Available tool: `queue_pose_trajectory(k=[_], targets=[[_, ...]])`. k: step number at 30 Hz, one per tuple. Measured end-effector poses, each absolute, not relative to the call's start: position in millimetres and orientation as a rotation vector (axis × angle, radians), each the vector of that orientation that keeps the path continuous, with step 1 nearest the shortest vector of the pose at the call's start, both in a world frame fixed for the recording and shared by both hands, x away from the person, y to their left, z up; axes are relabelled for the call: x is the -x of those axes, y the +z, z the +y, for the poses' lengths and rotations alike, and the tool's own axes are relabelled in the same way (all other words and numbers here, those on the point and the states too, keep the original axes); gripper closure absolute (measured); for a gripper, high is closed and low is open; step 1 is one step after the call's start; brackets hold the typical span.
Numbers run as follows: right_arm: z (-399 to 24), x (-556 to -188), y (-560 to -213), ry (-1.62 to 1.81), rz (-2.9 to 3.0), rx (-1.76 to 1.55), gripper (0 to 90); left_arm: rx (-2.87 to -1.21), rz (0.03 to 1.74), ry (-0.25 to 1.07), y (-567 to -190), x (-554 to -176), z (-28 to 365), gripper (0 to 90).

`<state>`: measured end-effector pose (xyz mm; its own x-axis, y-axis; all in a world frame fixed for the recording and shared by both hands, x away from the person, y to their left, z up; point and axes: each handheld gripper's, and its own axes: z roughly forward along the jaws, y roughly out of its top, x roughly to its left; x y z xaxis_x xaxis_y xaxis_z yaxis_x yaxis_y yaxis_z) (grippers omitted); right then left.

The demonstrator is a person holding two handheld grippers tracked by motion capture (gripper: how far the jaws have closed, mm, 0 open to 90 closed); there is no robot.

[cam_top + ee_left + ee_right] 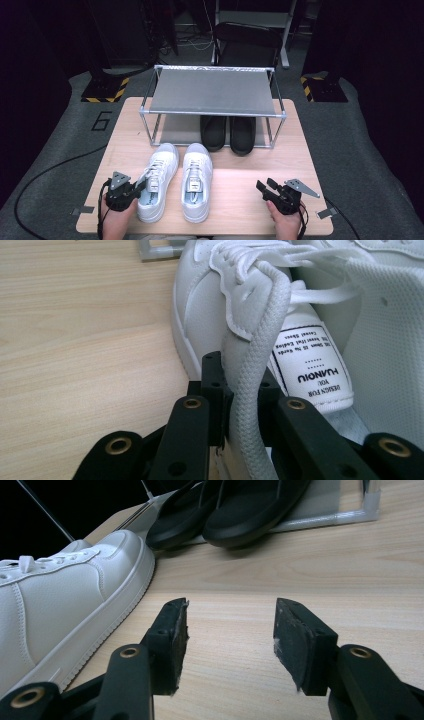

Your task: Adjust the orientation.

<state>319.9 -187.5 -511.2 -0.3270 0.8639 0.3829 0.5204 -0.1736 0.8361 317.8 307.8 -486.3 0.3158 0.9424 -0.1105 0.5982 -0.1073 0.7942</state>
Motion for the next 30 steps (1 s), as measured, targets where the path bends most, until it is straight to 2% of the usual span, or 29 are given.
queue_pose_trajectory(k=[11, 17, 21, 30], targets=[[-191, -319, -513, 1.522, 1.724, -1.612, 49.0, -1.705, 1.397, 0.548, -484, -315, 316, 82.9], [-190, -319, -514, 1.506, 1.723, -1.622, 44.0, -1.697, 1.381, 0.542, -474, -312, 319, 82.7], [-189, -319, -512, 1.474, 1.730, -1.607, 46.6, -1.690, 1.367, 0.529, -468, -311, 321, 82.5], [-186, -319, -512, 1.466, 1.743, -1.610, 45.9, -1.703, 1.331, 0.510, -450, -311, 321, 82.4]])
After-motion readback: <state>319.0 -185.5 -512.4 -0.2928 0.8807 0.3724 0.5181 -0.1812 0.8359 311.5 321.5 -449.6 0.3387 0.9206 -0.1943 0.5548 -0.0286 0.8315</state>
